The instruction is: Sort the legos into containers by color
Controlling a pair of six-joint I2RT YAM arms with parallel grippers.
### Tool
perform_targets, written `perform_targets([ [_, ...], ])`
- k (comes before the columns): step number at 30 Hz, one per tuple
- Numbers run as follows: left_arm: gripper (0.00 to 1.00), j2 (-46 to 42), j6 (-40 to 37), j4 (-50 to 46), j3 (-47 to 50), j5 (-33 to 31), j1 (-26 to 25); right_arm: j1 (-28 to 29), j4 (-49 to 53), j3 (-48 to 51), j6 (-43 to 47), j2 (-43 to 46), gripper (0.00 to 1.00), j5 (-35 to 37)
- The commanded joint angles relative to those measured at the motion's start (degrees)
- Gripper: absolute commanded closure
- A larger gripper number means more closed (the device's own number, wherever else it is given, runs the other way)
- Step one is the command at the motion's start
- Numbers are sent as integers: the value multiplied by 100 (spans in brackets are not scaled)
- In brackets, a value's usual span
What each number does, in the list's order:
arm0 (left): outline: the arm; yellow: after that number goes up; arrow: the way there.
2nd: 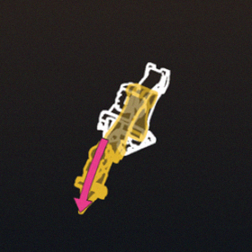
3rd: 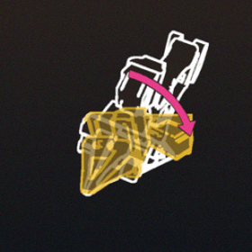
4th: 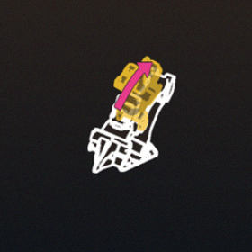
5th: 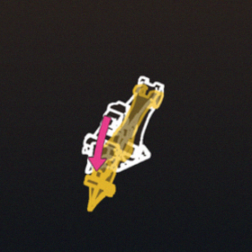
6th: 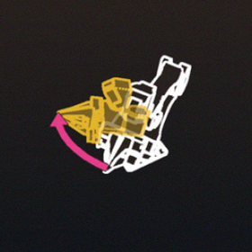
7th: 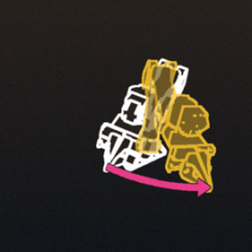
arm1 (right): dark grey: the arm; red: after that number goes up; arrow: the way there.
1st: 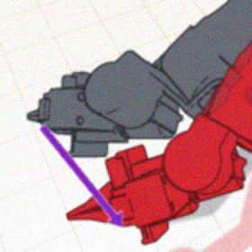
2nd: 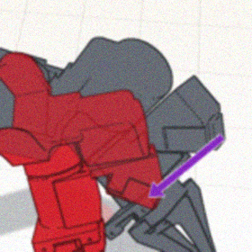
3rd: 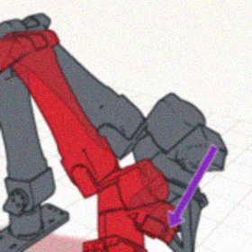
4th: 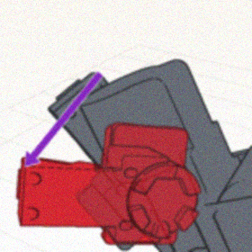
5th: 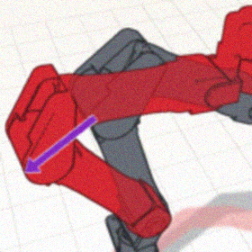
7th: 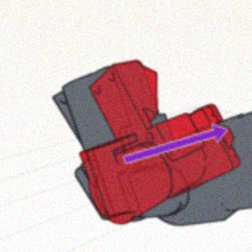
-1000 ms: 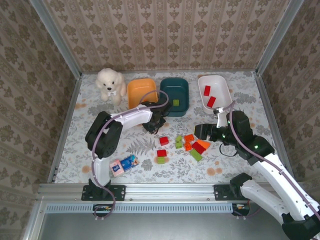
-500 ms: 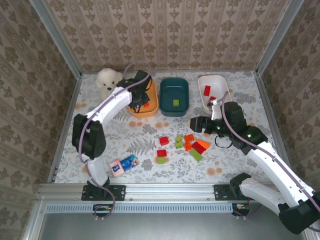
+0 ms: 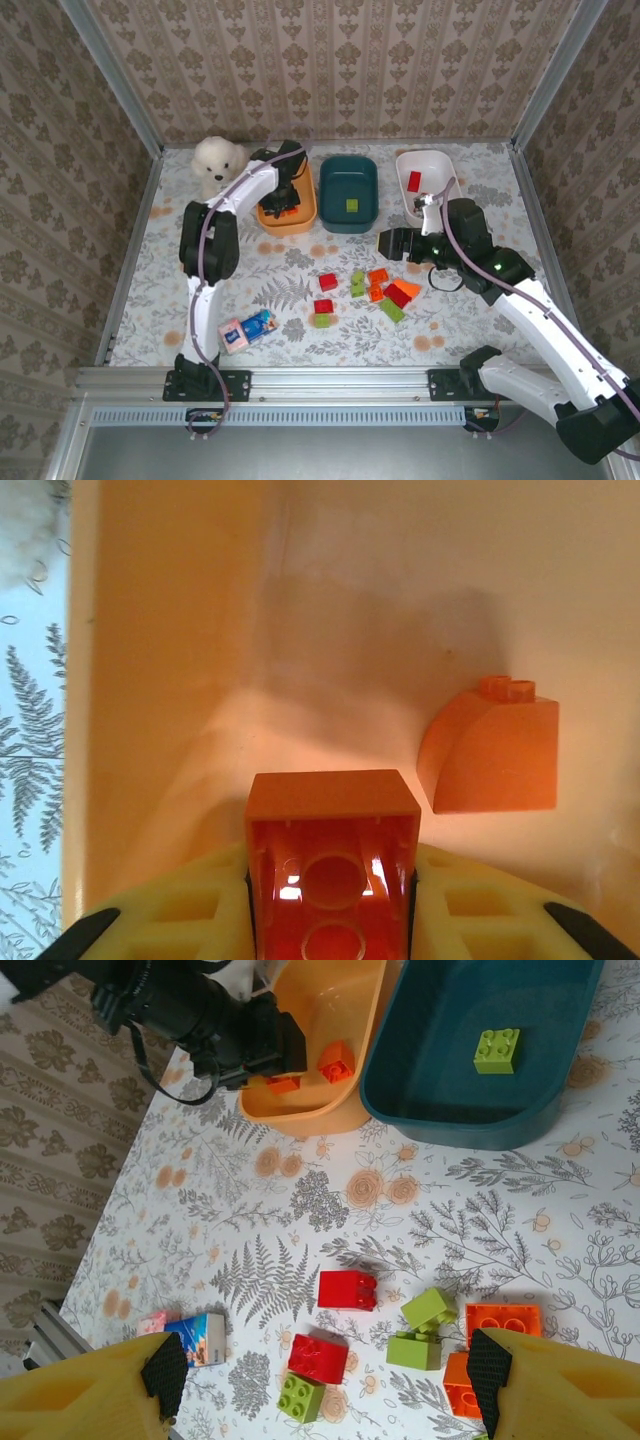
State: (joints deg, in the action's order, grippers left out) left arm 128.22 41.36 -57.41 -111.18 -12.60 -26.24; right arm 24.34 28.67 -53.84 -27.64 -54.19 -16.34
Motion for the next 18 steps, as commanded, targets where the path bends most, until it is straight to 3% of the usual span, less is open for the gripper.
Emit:
perform_targets([
  [1,63,137,-132,-300,-207,204,166,19,182,-61,-18,108,23,115],
  [7,50,-53,-6,-237,-116,351,207,24,518,-197,66,72,23,328],
  [16,43,-890,53,-28,-101,322,49,82,1251,-667,704,-237,27,649],
  [18,43,-1242,17,159,64,313,-192,236,1474,-756,791,-348,29,844],
])
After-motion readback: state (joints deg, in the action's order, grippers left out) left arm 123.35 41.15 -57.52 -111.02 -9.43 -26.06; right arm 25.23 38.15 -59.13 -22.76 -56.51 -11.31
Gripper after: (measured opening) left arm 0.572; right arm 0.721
